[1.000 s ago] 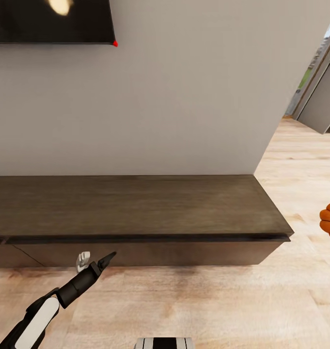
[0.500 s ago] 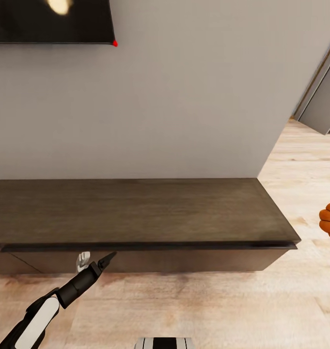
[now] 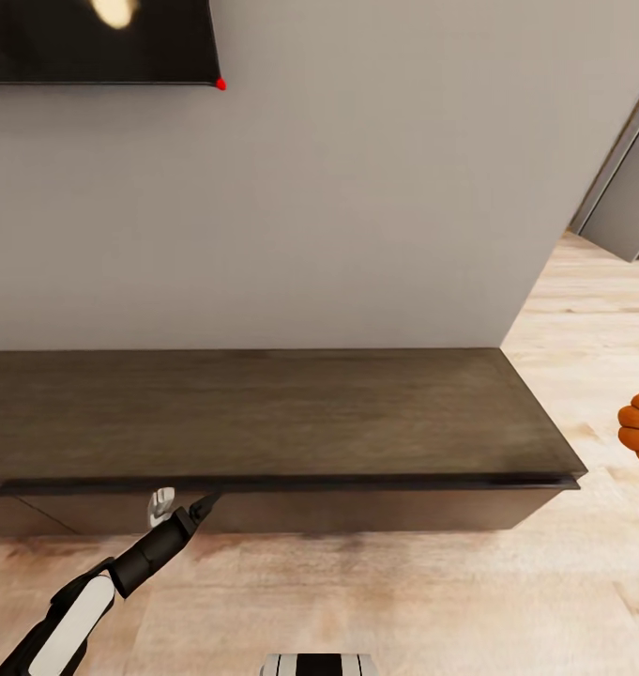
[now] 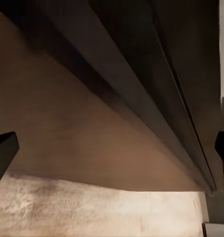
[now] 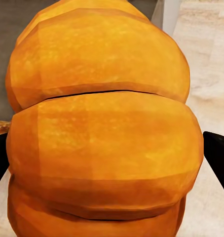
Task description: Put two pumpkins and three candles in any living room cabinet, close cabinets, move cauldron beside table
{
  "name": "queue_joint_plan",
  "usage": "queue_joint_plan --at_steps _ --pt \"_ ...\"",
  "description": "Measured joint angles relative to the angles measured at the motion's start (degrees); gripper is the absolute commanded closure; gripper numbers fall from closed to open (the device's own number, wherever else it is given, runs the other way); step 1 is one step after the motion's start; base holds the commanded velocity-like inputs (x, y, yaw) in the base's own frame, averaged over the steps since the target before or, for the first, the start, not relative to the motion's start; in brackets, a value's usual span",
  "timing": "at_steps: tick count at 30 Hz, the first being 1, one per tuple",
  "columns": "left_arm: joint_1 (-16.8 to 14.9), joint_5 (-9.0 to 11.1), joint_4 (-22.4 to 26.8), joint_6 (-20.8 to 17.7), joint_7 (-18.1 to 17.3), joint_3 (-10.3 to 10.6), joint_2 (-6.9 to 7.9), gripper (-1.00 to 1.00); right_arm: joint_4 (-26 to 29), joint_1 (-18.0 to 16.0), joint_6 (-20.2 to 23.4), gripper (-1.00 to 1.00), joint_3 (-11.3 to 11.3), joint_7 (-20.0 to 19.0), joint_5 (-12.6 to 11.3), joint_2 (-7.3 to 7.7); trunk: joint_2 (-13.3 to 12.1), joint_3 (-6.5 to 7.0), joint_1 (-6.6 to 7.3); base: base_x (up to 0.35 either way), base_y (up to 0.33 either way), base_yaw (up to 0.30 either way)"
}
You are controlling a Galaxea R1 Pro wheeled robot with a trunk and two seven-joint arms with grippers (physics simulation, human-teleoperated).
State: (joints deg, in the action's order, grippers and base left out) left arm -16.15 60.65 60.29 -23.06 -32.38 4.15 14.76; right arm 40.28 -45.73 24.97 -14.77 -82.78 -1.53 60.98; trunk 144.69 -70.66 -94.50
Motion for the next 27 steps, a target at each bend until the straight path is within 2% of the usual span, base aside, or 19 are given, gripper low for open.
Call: queue_joint_plan --at_steps 27 --pt "0.00 0.00 -0.14 0.05 0.02 -0.09 -0.03 -1.00 -0.01 0.00 0.00 1.00 0.00 0.00 0.00 0.00 0.00 0.00 -0.02 0.014 0.000 0.000"
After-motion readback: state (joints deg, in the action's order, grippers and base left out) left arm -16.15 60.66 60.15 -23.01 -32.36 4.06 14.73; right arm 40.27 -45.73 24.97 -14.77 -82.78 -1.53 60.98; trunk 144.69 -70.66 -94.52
